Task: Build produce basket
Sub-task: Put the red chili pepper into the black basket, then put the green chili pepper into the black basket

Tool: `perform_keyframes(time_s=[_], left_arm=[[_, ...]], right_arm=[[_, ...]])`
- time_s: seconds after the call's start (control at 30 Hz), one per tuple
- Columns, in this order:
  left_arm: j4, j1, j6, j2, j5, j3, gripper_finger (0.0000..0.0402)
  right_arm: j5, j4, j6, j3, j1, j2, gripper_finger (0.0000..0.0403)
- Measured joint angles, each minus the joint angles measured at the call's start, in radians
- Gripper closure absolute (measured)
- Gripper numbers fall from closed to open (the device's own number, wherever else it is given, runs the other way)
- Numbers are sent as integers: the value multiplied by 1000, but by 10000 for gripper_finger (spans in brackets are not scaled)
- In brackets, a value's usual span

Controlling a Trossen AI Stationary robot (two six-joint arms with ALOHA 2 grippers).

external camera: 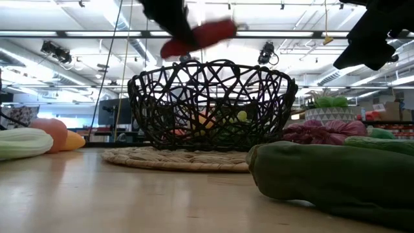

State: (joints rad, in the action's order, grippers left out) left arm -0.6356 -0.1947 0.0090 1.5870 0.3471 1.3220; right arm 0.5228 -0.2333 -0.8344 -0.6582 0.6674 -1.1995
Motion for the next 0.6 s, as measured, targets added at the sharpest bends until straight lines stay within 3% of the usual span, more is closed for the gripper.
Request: perform_keyframes(time_s=[0.23,0.43,0.6], left_arm=[[-12,90,1,-1,-56,0,225],[-57,69,-30,-3,-75,0,137],[-87,7,-95,-12,-75,0,113]], right_arm=[[0,0,24,0,0,0,165],[-1,1,26,0,0,0,165],[-17,63,85,0,1,0,165]])
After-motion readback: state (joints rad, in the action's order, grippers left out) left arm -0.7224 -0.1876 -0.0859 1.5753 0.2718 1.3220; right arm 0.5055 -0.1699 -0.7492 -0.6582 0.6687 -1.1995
